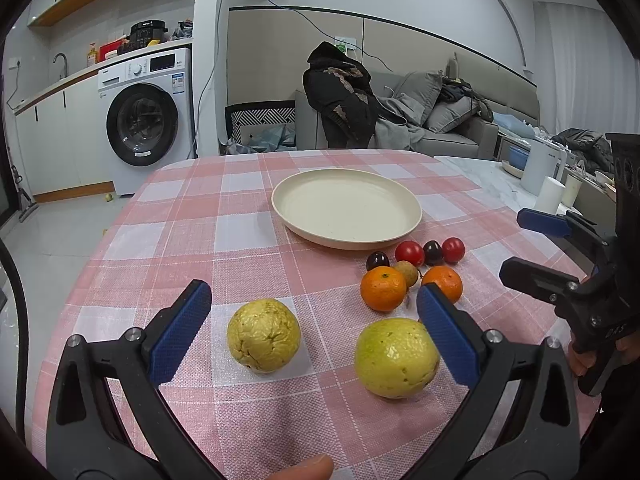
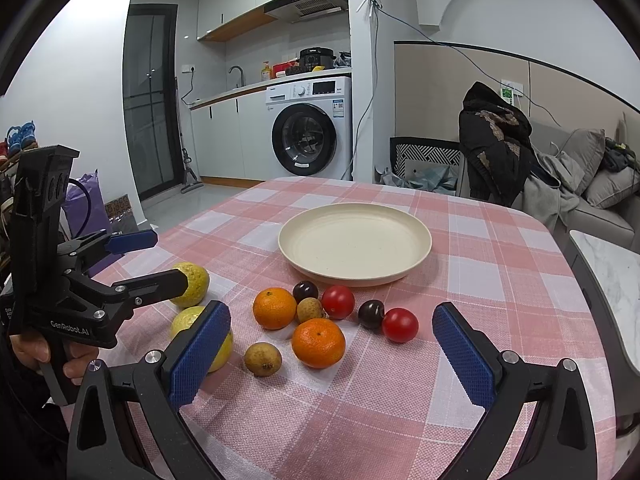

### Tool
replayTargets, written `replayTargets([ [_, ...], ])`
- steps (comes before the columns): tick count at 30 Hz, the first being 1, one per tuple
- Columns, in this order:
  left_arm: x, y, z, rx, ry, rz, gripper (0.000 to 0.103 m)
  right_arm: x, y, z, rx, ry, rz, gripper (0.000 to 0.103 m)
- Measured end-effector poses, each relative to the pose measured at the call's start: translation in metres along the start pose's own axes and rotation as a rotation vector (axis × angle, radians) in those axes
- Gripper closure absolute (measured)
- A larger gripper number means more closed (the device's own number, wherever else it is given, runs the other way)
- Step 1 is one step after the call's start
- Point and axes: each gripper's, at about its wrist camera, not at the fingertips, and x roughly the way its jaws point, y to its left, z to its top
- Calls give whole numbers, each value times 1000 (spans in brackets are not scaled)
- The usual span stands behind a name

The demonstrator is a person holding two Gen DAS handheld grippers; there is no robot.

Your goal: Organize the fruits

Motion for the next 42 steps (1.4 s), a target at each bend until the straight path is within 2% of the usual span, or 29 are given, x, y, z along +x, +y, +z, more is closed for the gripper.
replayTargets([
  [42,0,0,0,2,2,-1,1,0,1,0,-1,8,-4,0],
])
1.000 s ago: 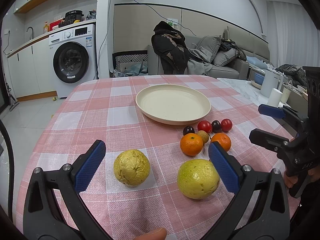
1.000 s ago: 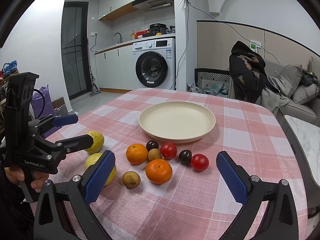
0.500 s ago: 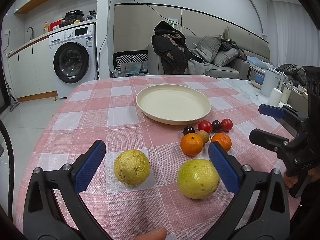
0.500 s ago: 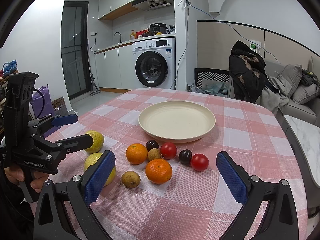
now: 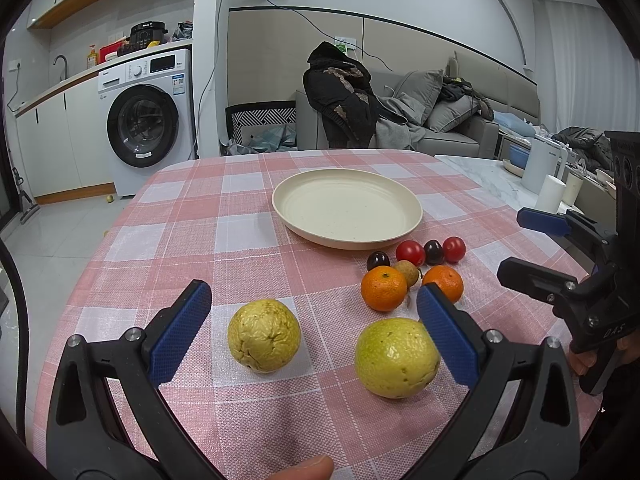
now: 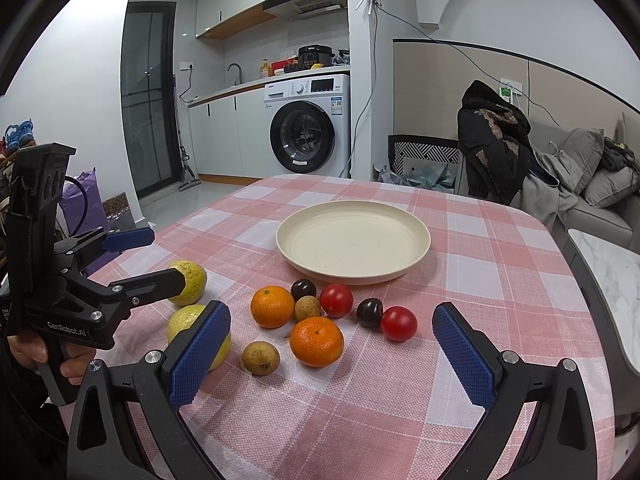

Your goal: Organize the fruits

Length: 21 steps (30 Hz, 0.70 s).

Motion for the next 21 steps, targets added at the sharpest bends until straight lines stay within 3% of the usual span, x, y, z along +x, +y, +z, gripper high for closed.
replayTargets([
  [21,0,-1,0,2,-1,2,1,-1,-4,-4,2,3,-1,0],
])
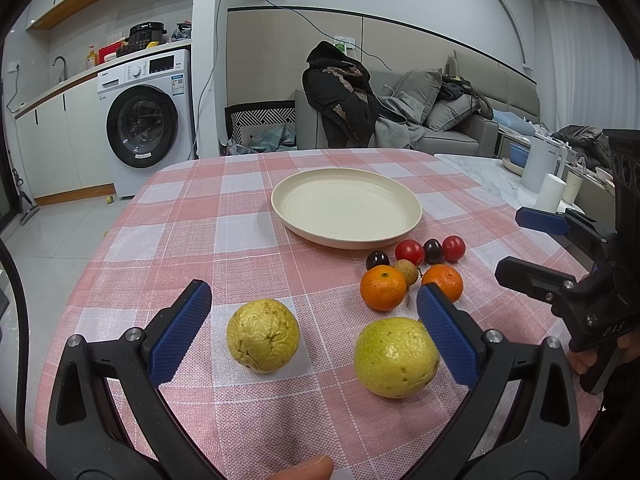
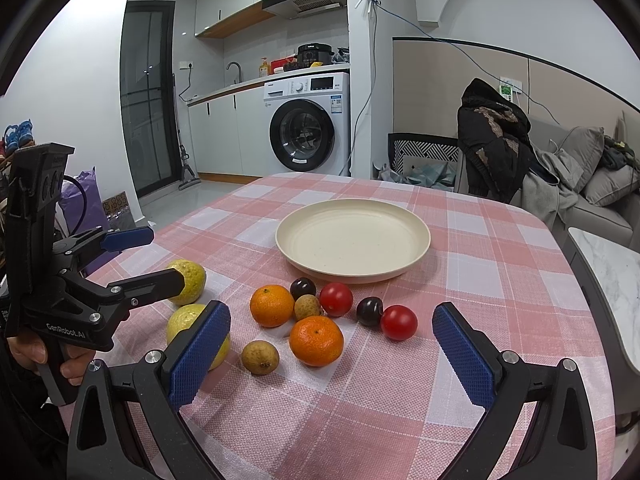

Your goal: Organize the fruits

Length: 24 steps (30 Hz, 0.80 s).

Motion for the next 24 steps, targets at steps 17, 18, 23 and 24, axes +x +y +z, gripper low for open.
replayTargets([
  [17,4,7,-3,-8,16,11,1,14,-7,0,36,76,-16,0],
  [18,5,7,-3,-9,17,11,1,15,-8,0,40,81,-17,0],
  [23,10,12,-2,-15,44,0,1,17,-10,2,56,111,-8,0],
  [24,11,12,-2,-14,51,1,1,19,-11,3,62,123,-5,0],
])
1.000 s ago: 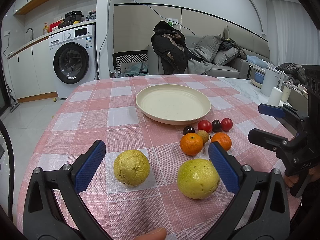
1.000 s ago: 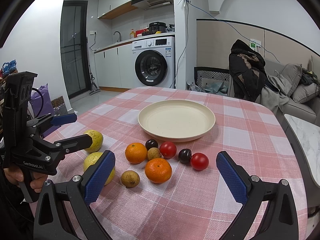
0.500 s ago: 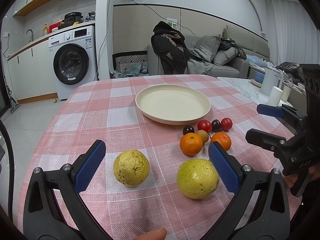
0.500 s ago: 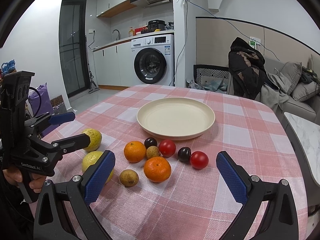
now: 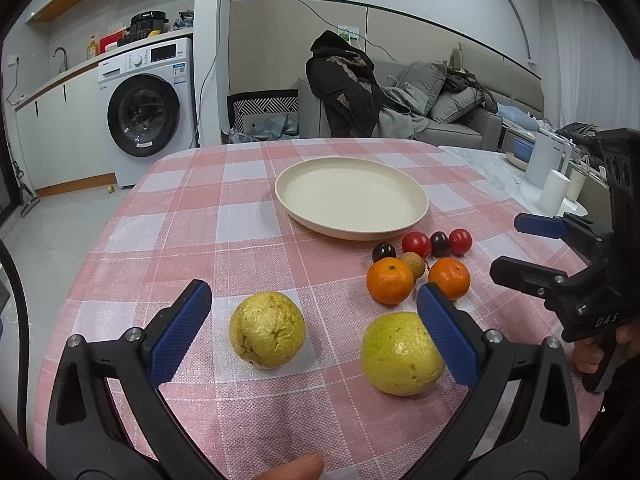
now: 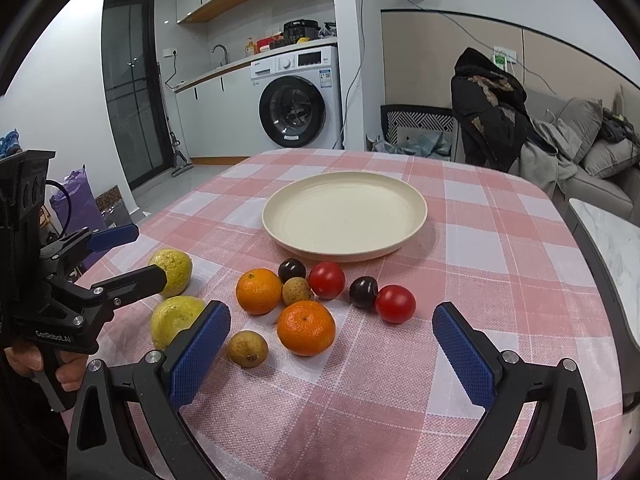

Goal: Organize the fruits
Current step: 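Grasp the wrinkled yellow fruit with the left gripper while the right gripper grasps an orange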

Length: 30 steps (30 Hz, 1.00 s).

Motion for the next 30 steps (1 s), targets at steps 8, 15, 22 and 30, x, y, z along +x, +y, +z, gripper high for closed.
replayTargets([
  [8,5,9,5,-10,41,7,3,17,-12,1,68,106,51,0],
  [15,15,19,4,-34,93,28,3,37,-16,-3,113,207,84,18],
  [22,27,30,2,-49,147,28,16,46,-9,-3,108,238,104,34],
  [30,43,35,-2,-78,218,1,43,55,-9,-1,135,259,130,44],
])
